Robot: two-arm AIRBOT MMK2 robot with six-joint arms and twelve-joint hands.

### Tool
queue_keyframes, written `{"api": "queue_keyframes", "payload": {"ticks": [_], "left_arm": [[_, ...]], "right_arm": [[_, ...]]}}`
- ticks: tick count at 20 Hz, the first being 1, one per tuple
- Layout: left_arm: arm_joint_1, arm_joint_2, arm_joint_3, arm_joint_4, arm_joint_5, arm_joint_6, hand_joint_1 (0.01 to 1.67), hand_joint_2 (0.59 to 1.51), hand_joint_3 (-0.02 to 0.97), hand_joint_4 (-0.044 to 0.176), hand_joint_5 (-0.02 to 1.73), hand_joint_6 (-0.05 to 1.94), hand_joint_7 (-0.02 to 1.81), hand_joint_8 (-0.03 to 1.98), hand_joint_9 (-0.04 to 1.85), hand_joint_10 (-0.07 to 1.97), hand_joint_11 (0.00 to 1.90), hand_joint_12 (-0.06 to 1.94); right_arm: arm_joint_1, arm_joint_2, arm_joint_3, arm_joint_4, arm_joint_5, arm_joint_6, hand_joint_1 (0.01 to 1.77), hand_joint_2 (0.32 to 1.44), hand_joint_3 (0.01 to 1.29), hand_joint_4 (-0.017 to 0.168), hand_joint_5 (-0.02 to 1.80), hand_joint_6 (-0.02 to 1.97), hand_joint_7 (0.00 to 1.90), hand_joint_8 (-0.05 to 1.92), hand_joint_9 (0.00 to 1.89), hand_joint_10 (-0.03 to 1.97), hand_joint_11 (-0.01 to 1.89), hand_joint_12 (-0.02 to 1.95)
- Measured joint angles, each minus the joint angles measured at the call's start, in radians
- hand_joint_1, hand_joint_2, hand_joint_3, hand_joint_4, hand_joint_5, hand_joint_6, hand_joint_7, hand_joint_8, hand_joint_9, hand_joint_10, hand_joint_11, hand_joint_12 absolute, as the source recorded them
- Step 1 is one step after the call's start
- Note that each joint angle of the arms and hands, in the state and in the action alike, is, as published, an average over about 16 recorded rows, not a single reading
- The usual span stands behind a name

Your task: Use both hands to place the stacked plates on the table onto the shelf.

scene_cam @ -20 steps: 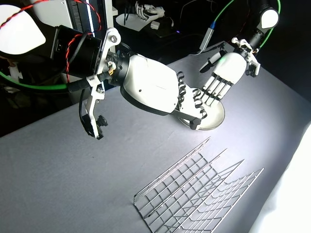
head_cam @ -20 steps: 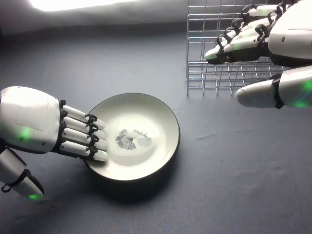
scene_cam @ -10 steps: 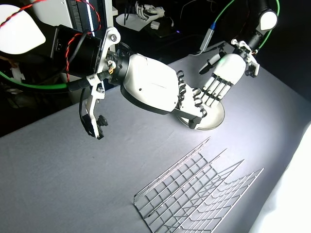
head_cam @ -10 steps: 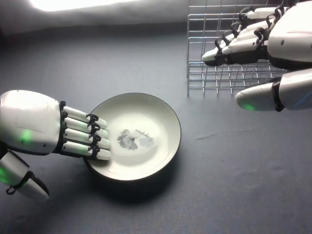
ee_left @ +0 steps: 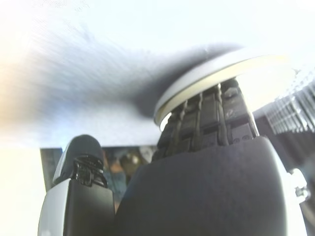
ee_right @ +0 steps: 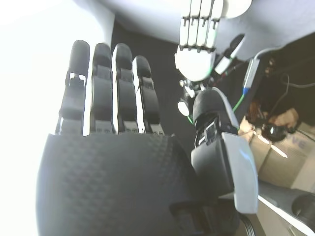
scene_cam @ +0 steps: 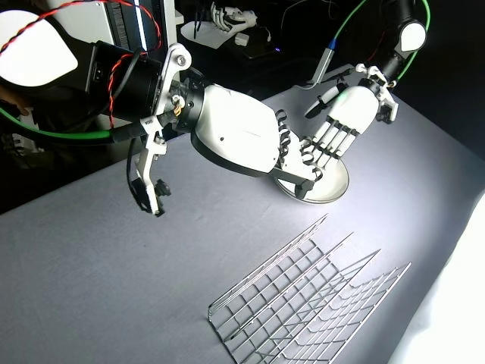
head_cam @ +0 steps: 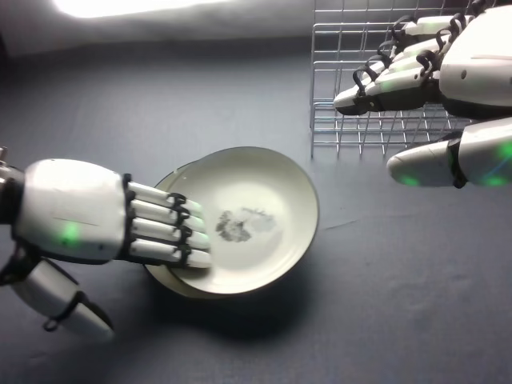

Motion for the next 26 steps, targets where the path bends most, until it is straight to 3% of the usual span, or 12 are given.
{"api": "queue_keyframes", "payload": {"ticks": [12,15,19,26], "left_arm": [[-0.002,-0.036,-0.044,-0.045,0.022,0.003,0.02,1.202,0.018,-0.006,-0.02,-0.03,-0.01,-0.03,0.01,0.01,0.01,0.0],[-0.006,-0.045,-0.045,-0.05,0.024,0.001,0.01,1.202,0.019,-0.006,-0.02,-0.03,-0.01,-0.03,0.01,0.0,0.01,0.0],[-0.012,-0.054,-0.045,-0.054,0.026,-0.002,0.01,1.202,0.019,-0.006,-0.02,-0.03,-0.01,-0.03,0.01,0.0,0.01,0.0],[-0.015,-0.06,-0.043,-0.056,0.025,-0.007,0.01,1.202,0.019,-0.006,-0.02,-0.03,-0.01,-0.02,0.01,-0.01,0.01,0.0]], "right_arm": [[-0.048,-0.017,0.001,-0.002,0.038,0.0,0.02,1.34,0.01,-0.003,0.28,0.03,0.34,0.01,0.32,0.03,0.02,0.98],[-0.067,-0.037,0.007,-0.004,0.054,0.0,0.07,1.33,0.01,-0.002,0.26,0.03,0.3,0.01,0.28,0.03,0.02,0.89],[-0.091,-0.072,0.023,-0.005,0.074,0.0,0.21,1.25,0.01,-0.002,0.19,0.03,0.22,0.01,0.2,0.03,0.02,0.64],[-0.126,-0.133,0.061,-0.006,0.101,0.0,0.61,1.03,0.01,-0.002,0.07,0.03,0.07,0.01,0.07,0.03,0.02,0.27]]}}
